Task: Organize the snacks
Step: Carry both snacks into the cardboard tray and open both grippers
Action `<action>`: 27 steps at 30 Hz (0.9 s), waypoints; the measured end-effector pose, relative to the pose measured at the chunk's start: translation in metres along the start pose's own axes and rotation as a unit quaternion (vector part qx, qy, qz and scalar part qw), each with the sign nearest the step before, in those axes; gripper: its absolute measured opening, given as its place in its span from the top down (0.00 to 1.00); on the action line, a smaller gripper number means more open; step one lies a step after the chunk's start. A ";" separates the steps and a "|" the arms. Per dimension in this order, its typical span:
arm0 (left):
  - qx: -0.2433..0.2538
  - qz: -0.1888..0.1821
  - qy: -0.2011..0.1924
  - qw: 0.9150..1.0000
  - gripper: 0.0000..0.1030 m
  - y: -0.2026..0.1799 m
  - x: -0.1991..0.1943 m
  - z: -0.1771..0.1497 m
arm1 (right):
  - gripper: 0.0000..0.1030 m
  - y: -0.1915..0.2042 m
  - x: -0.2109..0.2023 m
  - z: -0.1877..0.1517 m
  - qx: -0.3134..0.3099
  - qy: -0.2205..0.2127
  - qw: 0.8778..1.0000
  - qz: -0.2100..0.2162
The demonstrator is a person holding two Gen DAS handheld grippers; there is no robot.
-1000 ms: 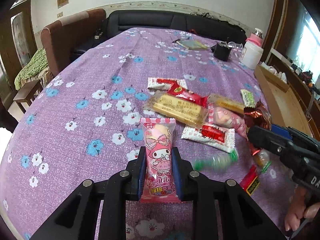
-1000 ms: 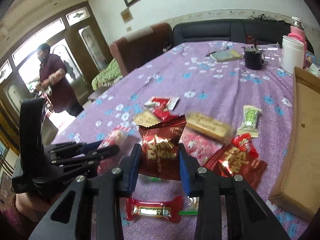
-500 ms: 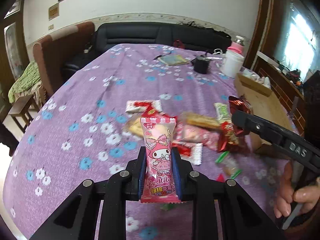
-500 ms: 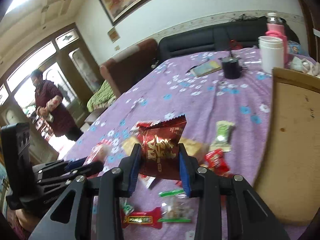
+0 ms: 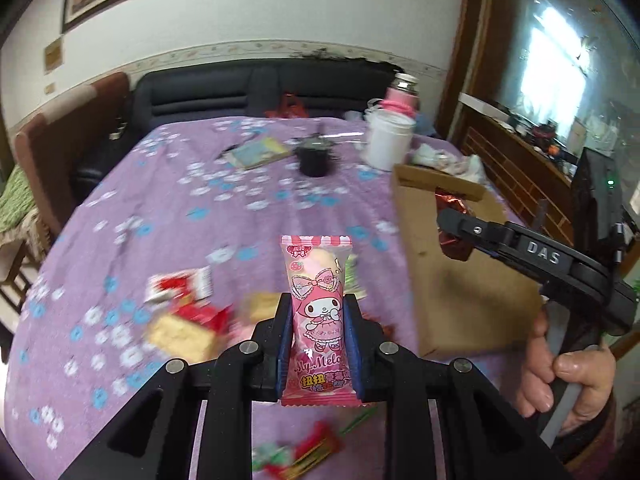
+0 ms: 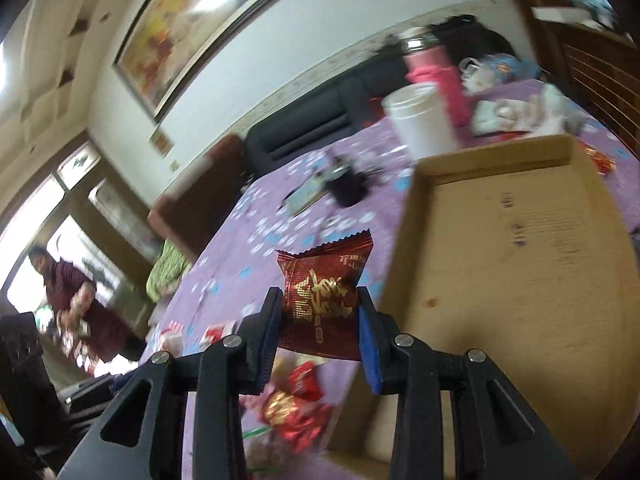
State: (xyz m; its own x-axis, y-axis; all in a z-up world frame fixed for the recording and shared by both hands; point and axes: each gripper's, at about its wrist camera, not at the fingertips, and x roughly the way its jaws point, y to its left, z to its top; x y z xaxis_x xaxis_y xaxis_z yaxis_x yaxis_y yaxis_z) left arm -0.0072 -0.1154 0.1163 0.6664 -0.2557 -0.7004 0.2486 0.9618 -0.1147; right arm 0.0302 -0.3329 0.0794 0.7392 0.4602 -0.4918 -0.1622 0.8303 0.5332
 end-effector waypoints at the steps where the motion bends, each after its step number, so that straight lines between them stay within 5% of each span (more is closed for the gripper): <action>1: 0.003 -0.005 0.000 1.000 0.77 -0.007 0.003 0.004 | 0.67 -0.008 -0.003 0.005 0.011 -0.003 1.000 -0.004; 8: 0.035 -0.066 0.033 0.997 0.77 -0.083 0.061 0.039 | 0.67 -0.071 -0.019 0.027 0.082 -0.014 0.995 -0.057; 13: 0.062 -0.075 0.068 0.993 0.77 -0.129 0.110 0.040 | 0.67 -0.099 -0.018 0.029 0.109 -0.002 0.989 -0.097; 19: 0.072 -0.075 0.090 0.990 0.77 -0.149 0.138 0.025 | 0.67 -0.098 0.000 0.022 0.085 0.035 0.983 -0.157; 27: 0.076 -0.072 0.093 0.990 0.77 -0.150 0.143 0.016 | 0.65 -0.100 0.009 0.016 0.076 0.053 0.980 -0.177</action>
State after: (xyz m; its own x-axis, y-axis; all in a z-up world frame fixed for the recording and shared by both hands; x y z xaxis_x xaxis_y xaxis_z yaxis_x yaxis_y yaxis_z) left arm 0.0624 -0.2976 0.0448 0.4791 -0.3527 -0.8038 0.4442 0.8872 -0.1245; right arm 0.0632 -0.4167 0.0329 0.6588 0.1883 -0.7283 0.1971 0.8912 0.4086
